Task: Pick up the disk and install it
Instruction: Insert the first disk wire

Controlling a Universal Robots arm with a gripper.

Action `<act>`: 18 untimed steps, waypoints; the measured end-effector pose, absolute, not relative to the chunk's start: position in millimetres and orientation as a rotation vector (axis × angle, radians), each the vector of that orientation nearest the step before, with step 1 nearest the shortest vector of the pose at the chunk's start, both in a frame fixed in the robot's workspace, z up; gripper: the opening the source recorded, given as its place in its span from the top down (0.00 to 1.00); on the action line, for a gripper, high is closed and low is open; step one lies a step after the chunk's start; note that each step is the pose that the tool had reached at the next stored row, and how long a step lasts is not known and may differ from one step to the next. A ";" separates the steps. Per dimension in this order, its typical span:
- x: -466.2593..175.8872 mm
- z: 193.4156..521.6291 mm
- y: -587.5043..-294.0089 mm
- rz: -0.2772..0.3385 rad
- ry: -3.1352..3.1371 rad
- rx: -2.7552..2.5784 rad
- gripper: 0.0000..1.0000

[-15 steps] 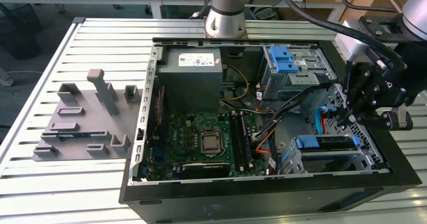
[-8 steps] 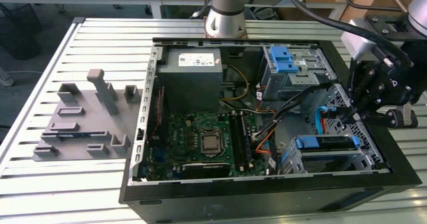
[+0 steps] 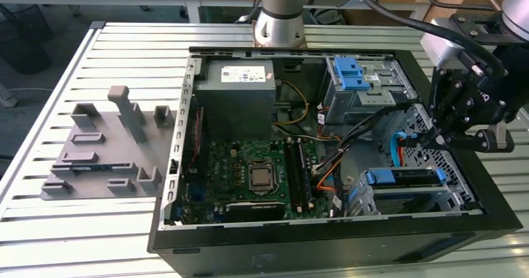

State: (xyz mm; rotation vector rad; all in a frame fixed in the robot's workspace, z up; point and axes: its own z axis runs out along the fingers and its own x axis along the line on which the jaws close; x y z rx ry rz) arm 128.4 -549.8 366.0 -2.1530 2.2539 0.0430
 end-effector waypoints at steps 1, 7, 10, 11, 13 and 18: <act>128.4 366.0 -548.7 0.043 2.254 -2.153 0.89; 128.4 366.0 -547.5 0.043 2.254 -2.153 0.89; 128.4 366.0 -547.4 0.043 2.254 -2.153 0.89; 128.4 366.0 -547.3 0.043 2.254 -2.153 0.89; 128.4 366.0 -546.4 0.043 2.254 -2.153 0.89; 128.4 366.2 -543.2 0.043 2.254 -2.153 0.89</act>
